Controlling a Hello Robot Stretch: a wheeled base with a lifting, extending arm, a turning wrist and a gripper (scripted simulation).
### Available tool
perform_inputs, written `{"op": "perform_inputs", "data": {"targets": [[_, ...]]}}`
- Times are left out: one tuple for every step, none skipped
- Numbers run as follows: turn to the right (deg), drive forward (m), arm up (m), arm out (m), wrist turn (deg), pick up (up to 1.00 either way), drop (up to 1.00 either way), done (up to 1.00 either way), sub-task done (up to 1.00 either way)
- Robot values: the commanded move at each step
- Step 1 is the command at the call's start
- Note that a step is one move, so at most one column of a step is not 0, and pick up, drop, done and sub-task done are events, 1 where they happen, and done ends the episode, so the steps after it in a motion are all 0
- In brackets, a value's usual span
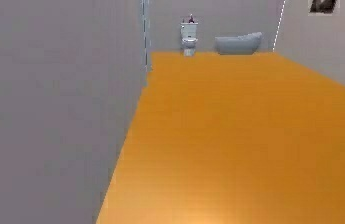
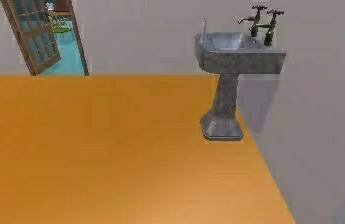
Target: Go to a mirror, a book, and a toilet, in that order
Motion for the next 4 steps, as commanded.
{"op": "perform_inputs", "data": {"targets": [[0.0, 1.0, 0.0, 0.0, 0.0, 0.0, 0.0, 0.0, 0.0], [0.0, 1.0, 0.0, 0.0, 0.0, 0.0, 0.0, 0.0, 0.0], [0.0, 1.0, 0.0, 0.0, 0.0, 0.0, 0.0, 0.0, 0.0], [0.0, 1.0, 0.0, 0.0, 0.0, 0.0, 0.0, 0.0, 0.0]]}}
